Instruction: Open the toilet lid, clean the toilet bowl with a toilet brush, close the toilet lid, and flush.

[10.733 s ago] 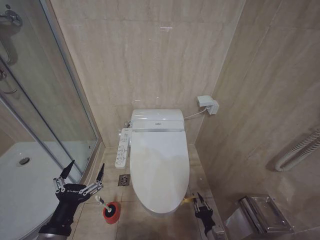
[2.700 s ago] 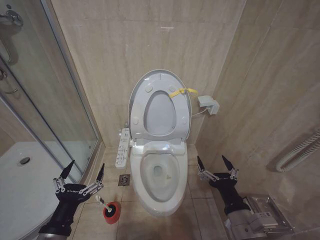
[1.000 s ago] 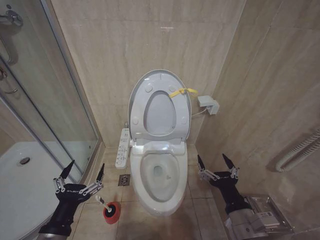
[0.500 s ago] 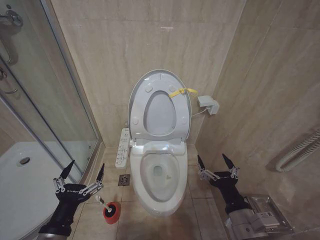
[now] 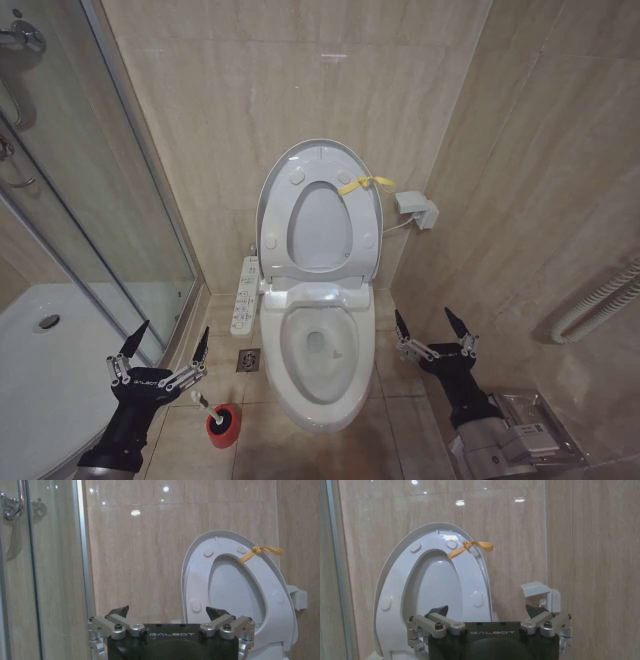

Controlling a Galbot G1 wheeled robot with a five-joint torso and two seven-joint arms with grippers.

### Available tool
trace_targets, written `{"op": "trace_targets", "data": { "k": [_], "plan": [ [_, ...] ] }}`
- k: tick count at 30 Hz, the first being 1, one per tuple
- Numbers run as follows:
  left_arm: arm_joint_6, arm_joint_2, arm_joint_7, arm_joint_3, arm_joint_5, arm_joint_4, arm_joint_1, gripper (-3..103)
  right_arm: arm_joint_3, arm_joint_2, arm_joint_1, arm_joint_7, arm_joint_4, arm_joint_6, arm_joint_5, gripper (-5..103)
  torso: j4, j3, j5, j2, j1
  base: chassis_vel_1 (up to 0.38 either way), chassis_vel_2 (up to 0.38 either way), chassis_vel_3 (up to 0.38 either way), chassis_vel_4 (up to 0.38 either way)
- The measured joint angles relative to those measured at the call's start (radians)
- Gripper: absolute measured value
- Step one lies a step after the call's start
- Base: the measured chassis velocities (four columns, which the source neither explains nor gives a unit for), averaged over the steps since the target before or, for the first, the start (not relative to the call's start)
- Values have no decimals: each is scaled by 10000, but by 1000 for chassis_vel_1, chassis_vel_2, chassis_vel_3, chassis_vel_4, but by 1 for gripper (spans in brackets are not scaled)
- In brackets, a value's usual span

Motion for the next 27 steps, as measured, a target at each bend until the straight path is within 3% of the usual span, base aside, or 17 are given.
{"op": "trace_targets", "data": {
  "k": [27],
  "plan": [
    [0,1,0,0,0,0,0,100,0,0,0,0,0,0,1,100,0,0,0,0,0,0,0,0,0]
  ]
}}
